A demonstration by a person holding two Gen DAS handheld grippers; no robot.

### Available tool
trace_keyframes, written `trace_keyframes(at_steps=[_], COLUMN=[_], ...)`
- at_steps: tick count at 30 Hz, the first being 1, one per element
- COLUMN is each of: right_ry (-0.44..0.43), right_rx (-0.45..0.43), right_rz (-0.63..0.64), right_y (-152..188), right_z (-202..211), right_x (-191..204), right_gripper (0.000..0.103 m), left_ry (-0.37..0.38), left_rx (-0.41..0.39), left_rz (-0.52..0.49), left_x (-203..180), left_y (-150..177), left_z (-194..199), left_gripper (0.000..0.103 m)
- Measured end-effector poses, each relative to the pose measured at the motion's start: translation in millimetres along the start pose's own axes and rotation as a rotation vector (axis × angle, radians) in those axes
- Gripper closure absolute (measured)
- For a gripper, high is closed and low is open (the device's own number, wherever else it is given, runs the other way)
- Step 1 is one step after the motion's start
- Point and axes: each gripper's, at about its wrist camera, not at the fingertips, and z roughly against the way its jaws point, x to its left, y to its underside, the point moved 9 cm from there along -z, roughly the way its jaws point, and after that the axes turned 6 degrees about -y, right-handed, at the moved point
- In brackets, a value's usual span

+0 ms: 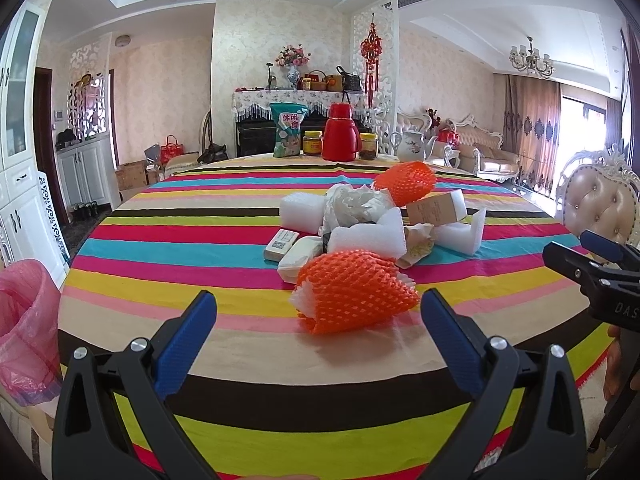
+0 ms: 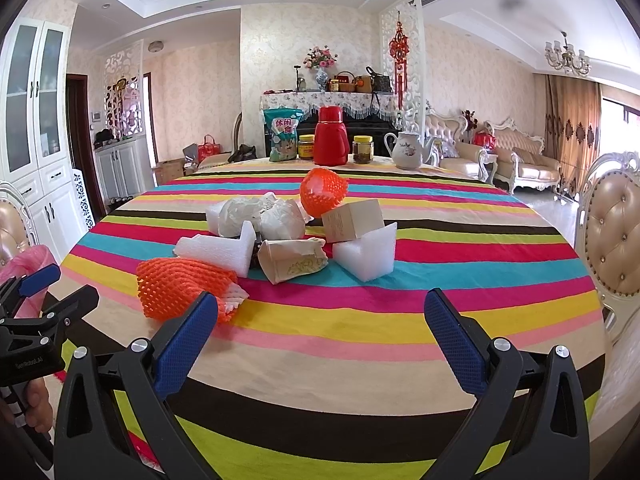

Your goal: Collect trash

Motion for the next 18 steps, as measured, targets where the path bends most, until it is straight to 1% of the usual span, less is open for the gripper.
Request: trace_keyframes(at_steps=[11, 18], right_ry=[-0.001, -0.001], right_rx=[0.001, 0.003], right_rz=[-0.011, -0.016], right_y=[3.3, 4.4], right_z=[-0.4, -2.3], right_x=[-3.3, -5.6], right_gripper=[0.006, 0.006], left_ry=[0.009, 0.027], left_rx=[0.000, 0.010], left_rz=[-0.003, 0.004], left_x=[-2.3, -4.8], left_y=[-0.1, -1.1], left_z=[-0.6, -4.5], left_gripper=[0.004, 0.004])
